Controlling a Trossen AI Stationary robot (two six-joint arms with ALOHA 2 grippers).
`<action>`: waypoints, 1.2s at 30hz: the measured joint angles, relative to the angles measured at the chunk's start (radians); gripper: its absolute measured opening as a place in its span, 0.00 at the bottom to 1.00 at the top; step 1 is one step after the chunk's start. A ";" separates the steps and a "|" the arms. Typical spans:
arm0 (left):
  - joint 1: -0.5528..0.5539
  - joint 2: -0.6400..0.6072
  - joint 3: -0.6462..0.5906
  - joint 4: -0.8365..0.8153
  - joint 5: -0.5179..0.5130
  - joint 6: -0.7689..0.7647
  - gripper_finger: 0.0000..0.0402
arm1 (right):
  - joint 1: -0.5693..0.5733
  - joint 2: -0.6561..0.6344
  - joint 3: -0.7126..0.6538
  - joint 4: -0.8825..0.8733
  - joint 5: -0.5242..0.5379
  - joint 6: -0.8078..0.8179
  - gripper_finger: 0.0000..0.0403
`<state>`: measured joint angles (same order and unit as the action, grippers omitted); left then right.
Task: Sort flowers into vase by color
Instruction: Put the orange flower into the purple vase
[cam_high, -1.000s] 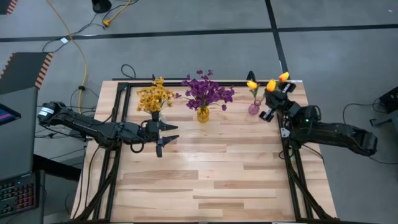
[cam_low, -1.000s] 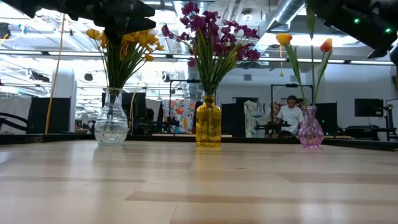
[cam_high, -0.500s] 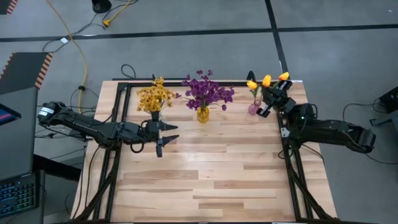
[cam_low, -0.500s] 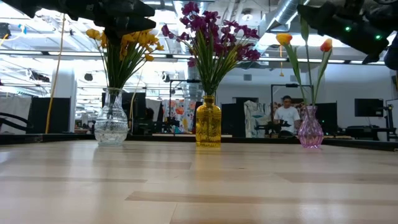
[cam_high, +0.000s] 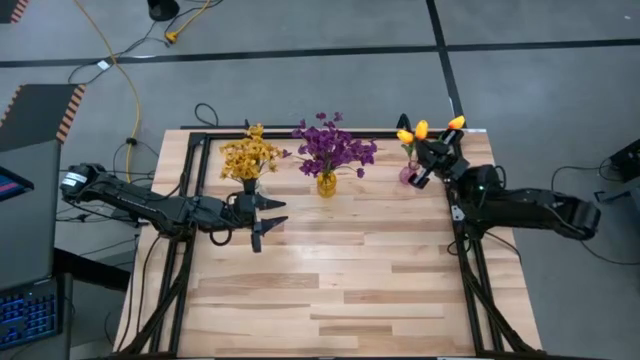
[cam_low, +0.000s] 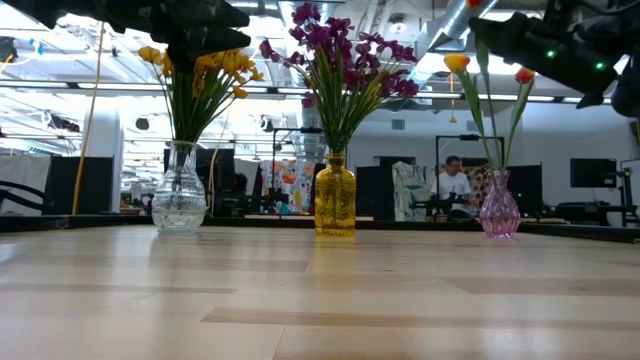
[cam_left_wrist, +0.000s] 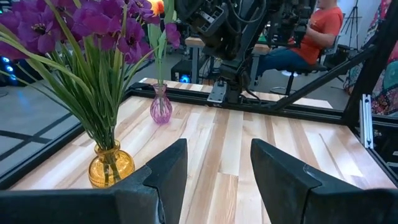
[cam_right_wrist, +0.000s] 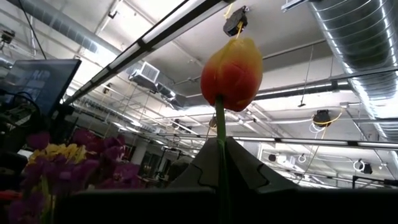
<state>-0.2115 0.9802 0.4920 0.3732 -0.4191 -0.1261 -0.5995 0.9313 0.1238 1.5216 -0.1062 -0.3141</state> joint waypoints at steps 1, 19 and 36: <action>0.000 0.000 0.000 0.000 0.000 -0.004 0.41 | 0.000 0.006 0.000 0.005 0.000 0.000 0.09; 0.000 0.000 0.000 0.000 -0.012 -0.014 0.41 | -0.039 0.032 0.000 0.005 0.030 0.000 0.11; 0.000 0.000 0.000 0.000 -0.011 -0.014 0.41 | -0.038 0.031 0.000 0.005 0.031 0.000 0.12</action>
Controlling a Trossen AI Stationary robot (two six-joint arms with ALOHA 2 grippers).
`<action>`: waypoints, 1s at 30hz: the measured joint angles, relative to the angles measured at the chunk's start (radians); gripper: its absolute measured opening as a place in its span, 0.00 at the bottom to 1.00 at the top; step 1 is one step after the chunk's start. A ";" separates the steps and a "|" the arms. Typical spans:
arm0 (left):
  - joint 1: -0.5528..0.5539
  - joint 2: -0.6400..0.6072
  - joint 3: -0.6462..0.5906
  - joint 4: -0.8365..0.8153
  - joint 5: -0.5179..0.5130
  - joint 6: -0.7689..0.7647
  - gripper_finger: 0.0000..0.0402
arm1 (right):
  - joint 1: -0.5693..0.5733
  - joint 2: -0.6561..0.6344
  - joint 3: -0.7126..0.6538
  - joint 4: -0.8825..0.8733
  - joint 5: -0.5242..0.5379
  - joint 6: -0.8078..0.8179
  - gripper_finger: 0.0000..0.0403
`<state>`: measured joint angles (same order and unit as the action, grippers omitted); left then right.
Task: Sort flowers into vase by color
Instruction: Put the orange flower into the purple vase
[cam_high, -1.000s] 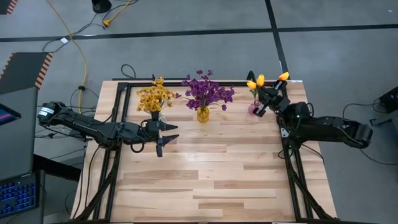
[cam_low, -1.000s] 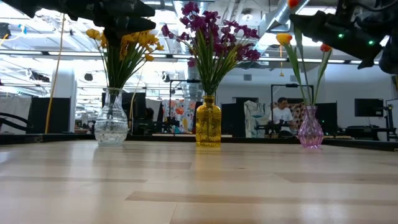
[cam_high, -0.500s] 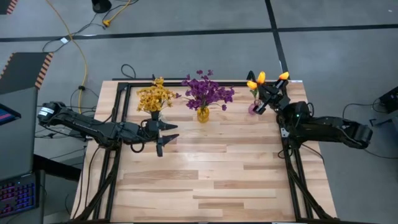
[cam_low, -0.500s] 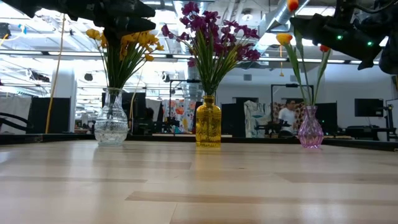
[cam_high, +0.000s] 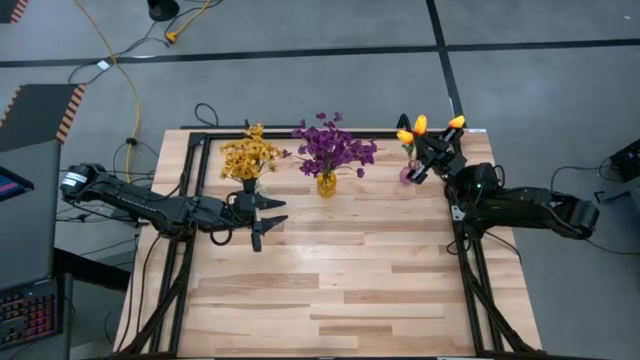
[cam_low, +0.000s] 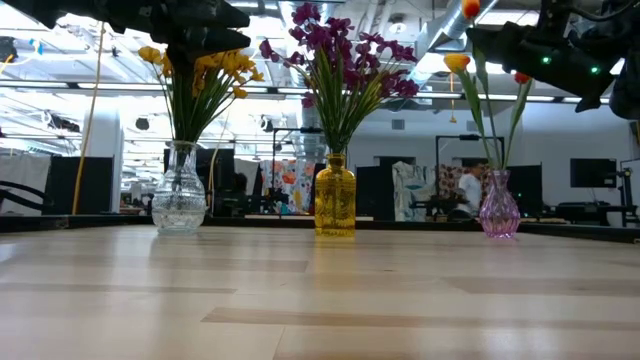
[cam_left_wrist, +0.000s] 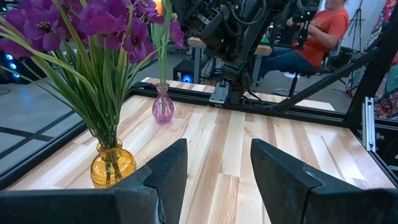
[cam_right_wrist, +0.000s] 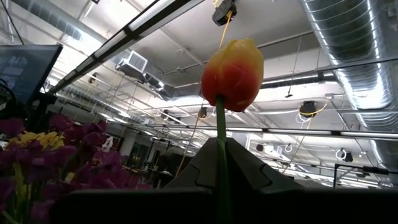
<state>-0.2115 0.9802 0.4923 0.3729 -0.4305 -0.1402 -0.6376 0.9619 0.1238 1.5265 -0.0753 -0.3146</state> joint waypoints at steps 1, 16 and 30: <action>0.000 0.000 0.000 0.000 0.000 0.000 0.41 | 0.000 0.000 0.000 0.000 0.000 0.000 0.12; 0.000 0.000 0.000 0.000 0.000 0.000 0.41 | 0.000 0.000 0.000 0.000 0.027 -0.008 0.12; 0.000 0.000 0.000 0.000 0.001 -0.005 0.41 | 0.000 0.000 0.000 -0.006 0.038 -0.008 0.23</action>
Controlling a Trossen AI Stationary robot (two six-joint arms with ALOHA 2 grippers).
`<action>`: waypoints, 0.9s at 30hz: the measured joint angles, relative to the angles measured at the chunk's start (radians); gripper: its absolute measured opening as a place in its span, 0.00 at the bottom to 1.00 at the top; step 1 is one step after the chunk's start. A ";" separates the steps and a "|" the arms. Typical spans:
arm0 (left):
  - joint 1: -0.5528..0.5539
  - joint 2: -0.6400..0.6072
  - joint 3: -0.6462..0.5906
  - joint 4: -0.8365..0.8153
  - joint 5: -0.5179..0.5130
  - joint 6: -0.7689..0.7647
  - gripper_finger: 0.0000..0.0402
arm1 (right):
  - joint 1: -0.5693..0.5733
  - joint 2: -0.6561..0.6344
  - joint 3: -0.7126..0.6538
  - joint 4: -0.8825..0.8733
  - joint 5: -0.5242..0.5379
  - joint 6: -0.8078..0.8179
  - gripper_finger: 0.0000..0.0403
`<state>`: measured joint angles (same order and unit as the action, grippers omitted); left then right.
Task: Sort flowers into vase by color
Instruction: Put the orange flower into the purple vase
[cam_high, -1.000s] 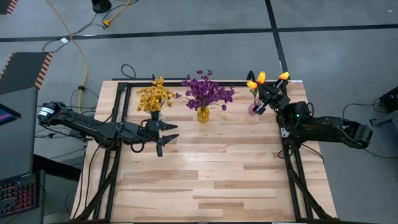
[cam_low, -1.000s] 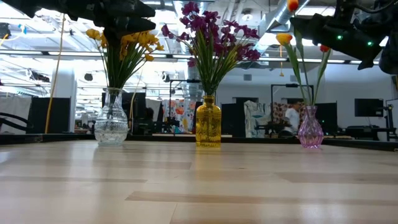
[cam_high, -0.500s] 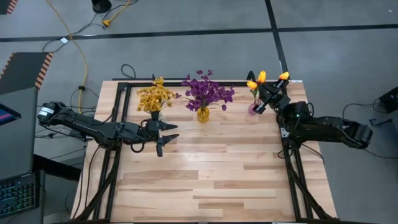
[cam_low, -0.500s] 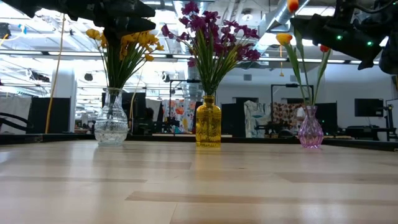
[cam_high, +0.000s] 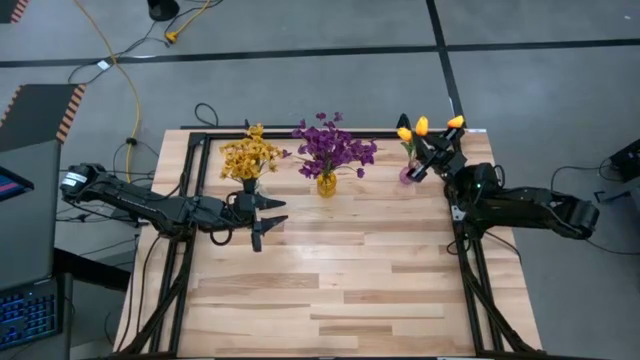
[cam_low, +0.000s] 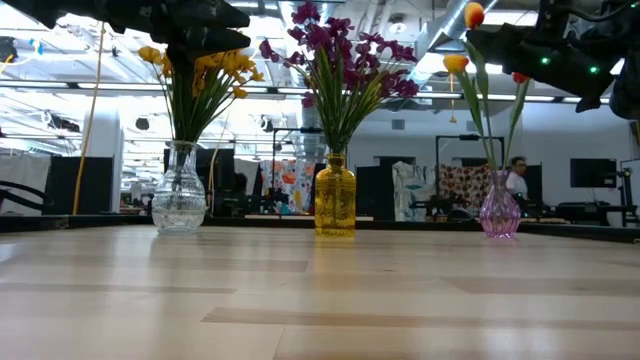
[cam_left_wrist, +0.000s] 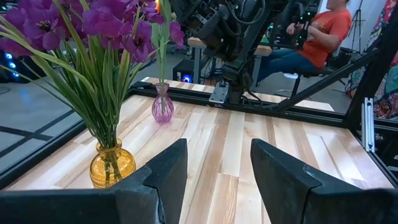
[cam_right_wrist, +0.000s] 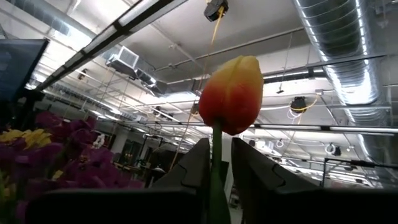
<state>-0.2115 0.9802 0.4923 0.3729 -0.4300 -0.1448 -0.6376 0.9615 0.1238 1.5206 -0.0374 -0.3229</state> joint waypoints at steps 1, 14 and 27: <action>0.000 0.000 0.000 0.000 0.000 0.000 0.41 | 0.000 0.000 0.000 0.000 0.010 0.000 0.23; 0.000 0.000 0.000 0.000 0.000 -0.002 0.41 | 0.005 0.000 0.000 -0.032 0.046 0.000 0.32; 0.000 0.000 0.000 0.000 0.000 -0.002 0.41 | 0.001 0.000 0.000 -0.152 0.047 -0.031 0.33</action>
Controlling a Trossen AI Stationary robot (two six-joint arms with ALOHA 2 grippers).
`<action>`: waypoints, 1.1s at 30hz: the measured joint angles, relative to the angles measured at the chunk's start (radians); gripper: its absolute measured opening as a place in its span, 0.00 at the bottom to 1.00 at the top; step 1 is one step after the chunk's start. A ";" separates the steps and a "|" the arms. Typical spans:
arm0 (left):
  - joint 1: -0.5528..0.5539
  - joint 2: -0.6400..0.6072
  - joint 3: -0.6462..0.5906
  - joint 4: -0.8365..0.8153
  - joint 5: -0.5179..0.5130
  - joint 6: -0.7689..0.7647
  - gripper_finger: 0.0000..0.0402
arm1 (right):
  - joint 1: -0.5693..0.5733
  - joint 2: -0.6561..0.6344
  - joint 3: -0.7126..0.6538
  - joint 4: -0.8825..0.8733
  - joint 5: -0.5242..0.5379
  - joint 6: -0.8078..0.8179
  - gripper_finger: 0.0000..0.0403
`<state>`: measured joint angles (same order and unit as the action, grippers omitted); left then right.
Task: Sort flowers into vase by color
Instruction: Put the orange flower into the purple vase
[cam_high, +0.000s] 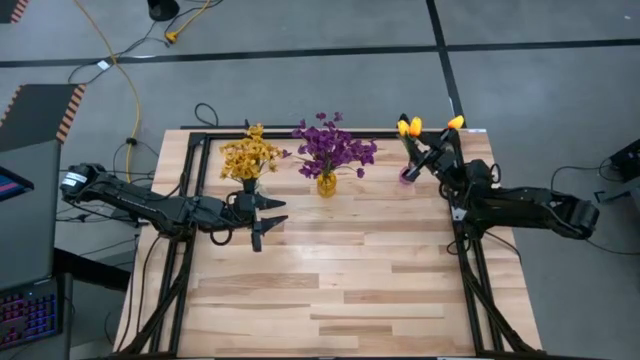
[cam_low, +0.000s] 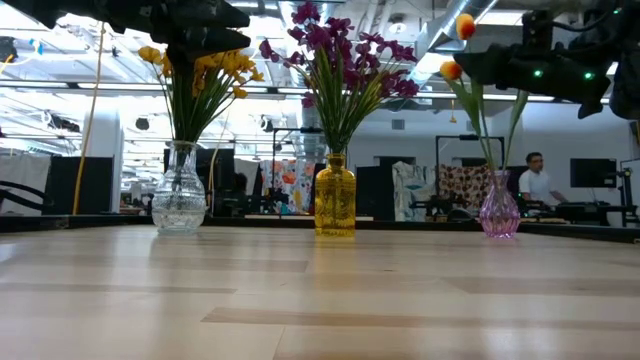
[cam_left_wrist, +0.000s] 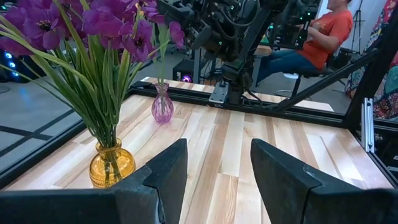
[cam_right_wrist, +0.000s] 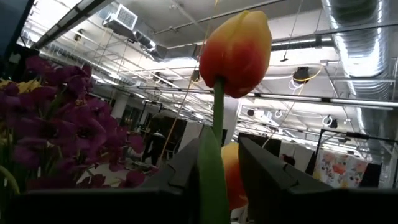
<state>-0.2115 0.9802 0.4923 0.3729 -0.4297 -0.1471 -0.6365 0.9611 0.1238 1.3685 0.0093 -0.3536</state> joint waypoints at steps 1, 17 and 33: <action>0.000 0.000 0.000 0.000 0.000 0.000 0.41 | 0.000 0.000 0.000 0.000 0.000 -0.011 0.33; 0.000 0.000 0.000 0.000 0.000 0.000 0.41 | 0.027 -0.078 0.000 -0.081 0.092 -0.024 0.33; 0.000 0.000 0.000 0.000 0.000 -0.007 0.41 | 0.086 -0.099 0.000 -0.166 0.207 -0.065 0.51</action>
<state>-0.2115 0.9802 0.4923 0.3729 -0.4297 -0.1539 -0.5500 0.8623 0.1238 1.2024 0.2163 -0.4188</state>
